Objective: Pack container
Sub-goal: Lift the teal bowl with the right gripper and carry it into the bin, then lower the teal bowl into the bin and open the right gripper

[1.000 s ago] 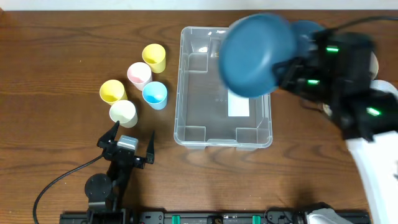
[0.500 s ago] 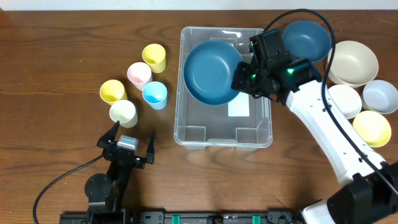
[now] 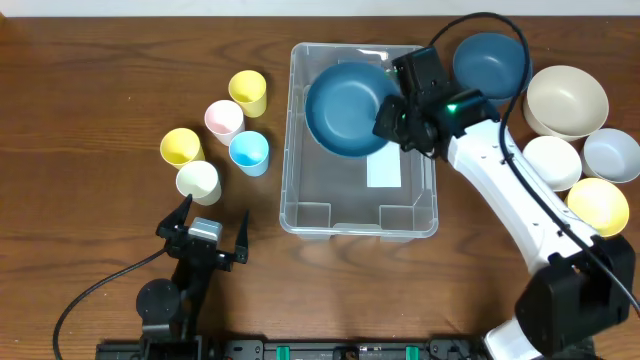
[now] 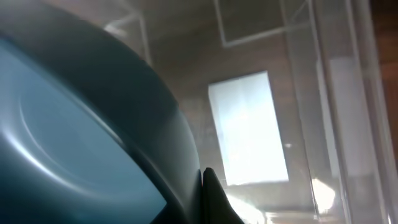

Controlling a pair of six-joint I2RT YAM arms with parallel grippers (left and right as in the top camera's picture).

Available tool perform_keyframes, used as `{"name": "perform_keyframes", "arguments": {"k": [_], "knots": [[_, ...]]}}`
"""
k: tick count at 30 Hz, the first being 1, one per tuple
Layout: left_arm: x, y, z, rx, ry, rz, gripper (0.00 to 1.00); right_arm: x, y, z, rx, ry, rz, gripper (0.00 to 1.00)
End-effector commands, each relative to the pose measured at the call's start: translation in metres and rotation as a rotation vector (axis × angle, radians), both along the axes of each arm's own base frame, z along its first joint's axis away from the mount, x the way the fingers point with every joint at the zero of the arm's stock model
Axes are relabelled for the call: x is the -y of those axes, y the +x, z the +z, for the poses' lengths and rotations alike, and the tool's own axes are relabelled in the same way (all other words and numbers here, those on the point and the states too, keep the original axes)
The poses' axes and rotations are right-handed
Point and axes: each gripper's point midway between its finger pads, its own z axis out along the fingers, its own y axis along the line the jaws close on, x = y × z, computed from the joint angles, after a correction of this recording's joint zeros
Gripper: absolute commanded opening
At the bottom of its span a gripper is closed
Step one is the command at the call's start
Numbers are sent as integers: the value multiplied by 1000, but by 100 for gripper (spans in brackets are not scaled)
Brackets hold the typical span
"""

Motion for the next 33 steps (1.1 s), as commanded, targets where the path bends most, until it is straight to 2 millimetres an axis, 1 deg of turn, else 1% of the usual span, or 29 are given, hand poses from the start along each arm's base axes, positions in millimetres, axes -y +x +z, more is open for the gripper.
{"name": "perform_keyframes", "arguments": {"k": [1, 7, 10, 13, 16, 19, 22, 29, 33], "knots": [[0, -1, -16, -45, 11, -3, 98, 5, 12, -20, -12, -31, -75, 1], [0, -1, -16, -45, 11, -3, 98, 3, 20, -57, -72, -45, -105, 1], [0, -1, -16, -45, 11, -3, 98, 4, 25, -69, -81, -49, -112, 1], [0, -1, -16, -45, 11, -3, 98, 8, 30, -77, -87, -46, -133, 1], [0, -1, -16, -45, 11, -3, 98, 12, 34, -78, -81, -41, -146, 3], [0, -1, -16, -45, 11, -3, 98, 16, 36, -78, -81, -39, -158, 9], [0, -1, -16, -45, 11, -3, 98, 17, 37, -77, -76, -37, -160, 18], [0, -1, -16, -45, 11, -3, 98, 15, 38, -77, -70, -30, -157, 19], [0, -1, -16, -45, 11, -3, 98, 7, 41, -74, -62, 11, -139, 19]]}}
